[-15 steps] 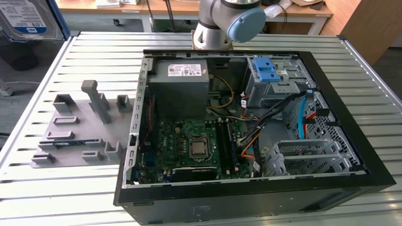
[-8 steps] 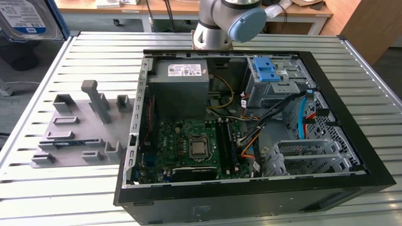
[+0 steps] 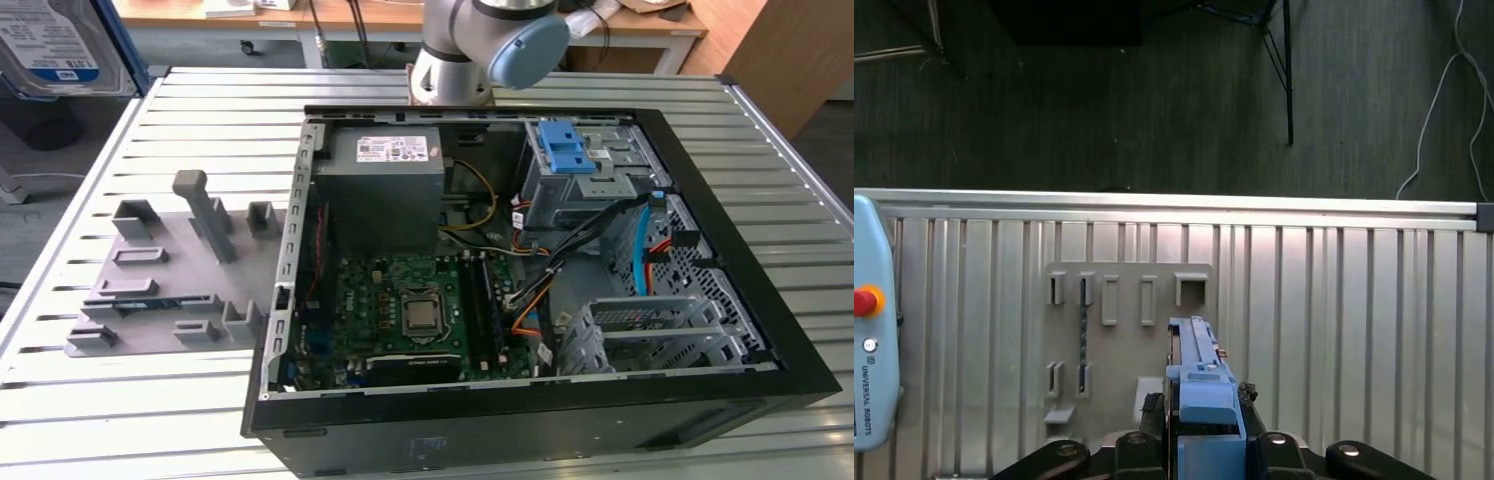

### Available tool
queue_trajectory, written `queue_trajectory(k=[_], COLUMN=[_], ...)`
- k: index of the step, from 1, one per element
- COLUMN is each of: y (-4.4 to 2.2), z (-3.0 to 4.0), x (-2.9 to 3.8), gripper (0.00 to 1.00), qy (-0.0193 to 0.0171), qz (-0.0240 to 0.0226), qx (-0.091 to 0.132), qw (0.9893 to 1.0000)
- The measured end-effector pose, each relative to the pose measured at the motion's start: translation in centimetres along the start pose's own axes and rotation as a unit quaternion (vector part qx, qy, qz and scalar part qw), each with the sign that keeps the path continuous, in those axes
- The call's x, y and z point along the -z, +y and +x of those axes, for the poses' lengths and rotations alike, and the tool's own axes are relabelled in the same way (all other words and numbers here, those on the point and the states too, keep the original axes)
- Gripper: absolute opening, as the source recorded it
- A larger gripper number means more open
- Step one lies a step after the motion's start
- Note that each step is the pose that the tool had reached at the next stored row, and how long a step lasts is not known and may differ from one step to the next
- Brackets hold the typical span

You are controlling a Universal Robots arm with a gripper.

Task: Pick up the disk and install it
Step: 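Pick up the disk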

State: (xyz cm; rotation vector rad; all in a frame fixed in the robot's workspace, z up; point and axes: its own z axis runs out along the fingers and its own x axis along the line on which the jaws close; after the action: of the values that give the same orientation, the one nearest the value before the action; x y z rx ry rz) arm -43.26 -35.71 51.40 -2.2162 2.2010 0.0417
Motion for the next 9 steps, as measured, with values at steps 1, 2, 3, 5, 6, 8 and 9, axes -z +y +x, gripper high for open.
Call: queue_trajectory(k=[1,2,3,5,6,8,9], y=[-0.31,-0.62,-0.93,-1.5,-1.71,-2.0,-2.13], z=[0.08,0.16,0.24,0.41,0.53,0.86,1.02], x=[0.0,0.0,0.01,0.02,0.02,0.03,0.04], gripper=[0.36,0.36,0.36,0.36,0.36,0.36,0.36], qy=[0.0,0.0,0.0,0.0,0.0,0.0,-0.0001], qz=[-0.0002,-0.0004,-0.0007,-0.0013,-0.0014,-0.0016,-0.0018], qx=[0.0,0.0,0.0,0.0,0.0,0.0,0.0], qw=[1.0,1.0,1.0,1.0,1.0,1.0,1.0])
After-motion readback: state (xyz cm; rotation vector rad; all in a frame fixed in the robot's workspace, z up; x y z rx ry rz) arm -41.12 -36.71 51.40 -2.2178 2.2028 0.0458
